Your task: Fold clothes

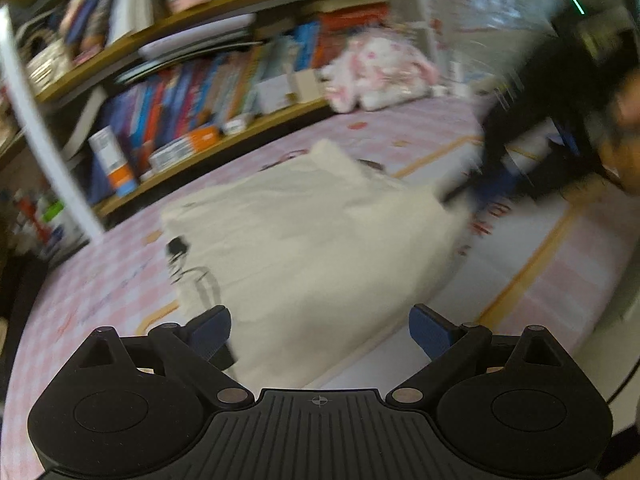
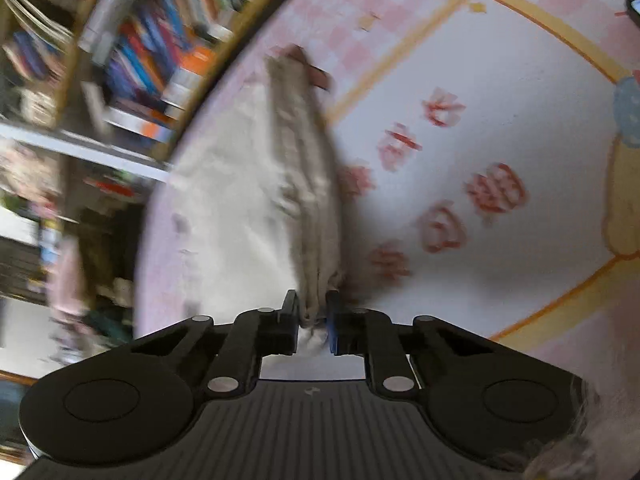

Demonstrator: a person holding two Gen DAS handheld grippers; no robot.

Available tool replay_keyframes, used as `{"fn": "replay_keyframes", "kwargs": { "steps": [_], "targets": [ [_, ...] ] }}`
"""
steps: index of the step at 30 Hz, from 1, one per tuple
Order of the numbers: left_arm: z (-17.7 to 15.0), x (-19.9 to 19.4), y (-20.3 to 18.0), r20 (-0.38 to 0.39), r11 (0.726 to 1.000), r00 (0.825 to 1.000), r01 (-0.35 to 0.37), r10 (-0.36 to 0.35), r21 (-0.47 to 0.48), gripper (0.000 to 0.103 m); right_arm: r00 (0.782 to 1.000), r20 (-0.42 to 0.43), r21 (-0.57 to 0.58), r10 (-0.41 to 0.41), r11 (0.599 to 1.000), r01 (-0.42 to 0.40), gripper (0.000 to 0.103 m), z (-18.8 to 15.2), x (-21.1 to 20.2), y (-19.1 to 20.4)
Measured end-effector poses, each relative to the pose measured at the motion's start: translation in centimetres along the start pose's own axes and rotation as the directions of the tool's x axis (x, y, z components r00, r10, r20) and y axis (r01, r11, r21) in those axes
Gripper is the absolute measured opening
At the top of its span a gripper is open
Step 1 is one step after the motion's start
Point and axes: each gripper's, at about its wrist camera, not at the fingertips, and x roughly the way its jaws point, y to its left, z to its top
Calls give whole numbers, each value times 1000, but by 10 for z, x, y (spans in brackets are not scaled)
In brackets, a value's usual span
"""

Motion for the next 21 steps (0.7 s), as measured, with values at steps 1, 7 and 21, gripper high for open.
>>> {"fn": "replay_keyframes", "kwargs": {
  "steps": [1,7,21],
  "targets": [
    [1,2,-5,-1,1000,1000,10,-10,29,97,999,11,4,44,999,-44,12,2,-5,5],
    [1,22,-24,-24,980,999,-34,39,198,90,994,27,-58,108,993,-106,12,12,-12,38],
    [-1,36,-7,-54,977,997,-40,52,210,14,995,64,-362,-76,927,94,41,3,-20,57]
  ]
}}
